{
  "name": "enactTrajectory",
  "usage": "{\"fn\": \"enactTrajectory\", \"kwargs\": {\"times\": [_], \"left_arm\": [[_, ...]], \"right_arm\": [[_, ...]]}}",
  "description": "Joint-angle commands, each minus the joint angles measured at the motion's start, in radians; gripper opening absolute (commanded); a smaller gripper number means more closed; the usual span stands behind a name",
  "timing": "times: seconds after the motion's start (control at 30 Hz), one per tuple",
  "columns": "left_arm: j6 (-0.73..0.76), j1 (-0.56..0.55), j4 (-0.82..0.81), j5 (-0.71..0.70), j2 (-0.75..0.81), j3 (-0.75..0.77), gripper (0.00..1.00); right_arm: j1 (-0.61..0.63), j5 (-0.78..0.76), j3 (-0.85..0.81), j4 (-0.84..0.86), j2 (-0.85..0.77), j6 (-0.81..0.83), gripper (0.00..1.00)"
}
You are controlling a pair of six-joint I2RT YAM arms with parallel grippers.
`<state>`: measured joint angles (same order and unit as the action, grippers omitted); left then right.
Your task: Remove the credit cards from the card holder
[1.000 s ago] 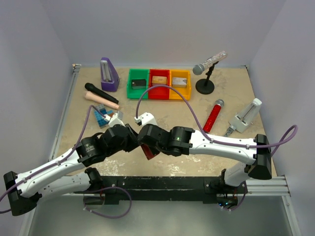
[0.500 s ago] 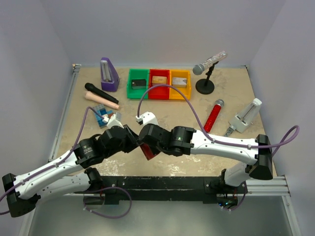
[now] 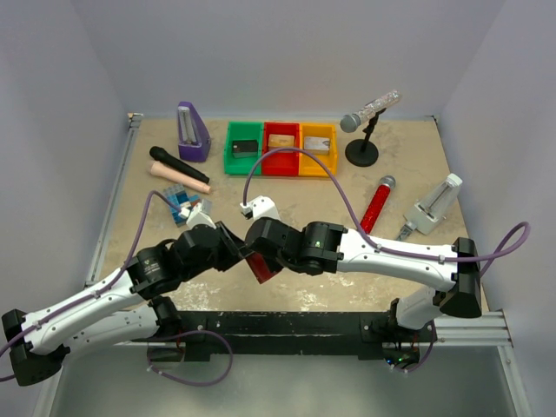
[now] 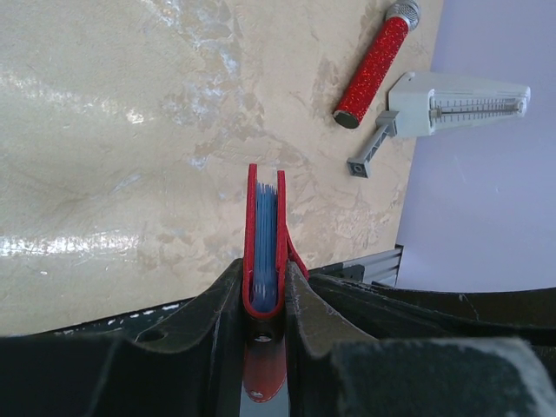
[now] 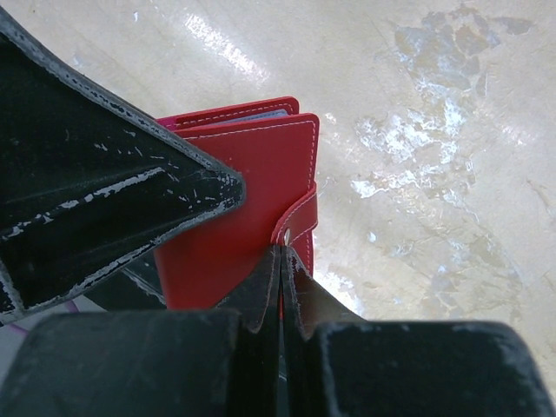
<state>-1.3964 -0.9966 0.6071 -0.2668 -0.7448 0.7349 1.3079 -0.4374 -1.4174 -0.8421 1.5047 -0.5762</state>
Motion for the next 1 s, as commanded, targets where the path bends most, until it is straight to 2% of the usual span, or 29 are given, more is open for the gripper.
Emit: {"fn": "enactTrajectory", "kwargs": {"times": [0.0, 0.43, 0.63, 0.7, 0.8, 0.87, 0.97], "left_arm": [[-0.013, -0.005, -0.009, -0.023, 0.025, -0.009, 0.00], [0.008, -0.005, -0.018, -0.029, 0.024, -0.017, 0.00], [0.077, -0.004, -0.064, -0.026, 0.025, -0.045, 0.00], [0.173, -0.004, -0.127, -0.020, 0.025, -0.061, 0.00], [0.411, -0.004, -0.335, 0.067, 0.051, -0.144, 0.00], [0.450, -0.002, -0.470, 0.110, 0.105, -0.227, 0.00], [0.459, 0.010, -0.699, 0.181, 0.220, -0.372, 0.00]], "right_arm": [[-0.019, -0.087, -0.026, -0.092, -0.015, -0.004, 0.00], [-0.025, -0.067, 0.008, -0.049, -0.063, -0.001, 0.00], [-0.025, -0.040, 0.047, -0.002, -0.150, 0.013, 0.11], [-0.025, 0.029, 0.102, 0.090, -0.211, 0.045, 0.13], [-0.025, 0.182, 0.257, 0.318, -0.312, 0.127, 0.27], [-0.027, 0.250, 0.348, 0.429, -0.372, 0.133, 0.32], [-0.041, 0.394, 0.402, 0.462, -0.431, 0.127, 0.32]]}}
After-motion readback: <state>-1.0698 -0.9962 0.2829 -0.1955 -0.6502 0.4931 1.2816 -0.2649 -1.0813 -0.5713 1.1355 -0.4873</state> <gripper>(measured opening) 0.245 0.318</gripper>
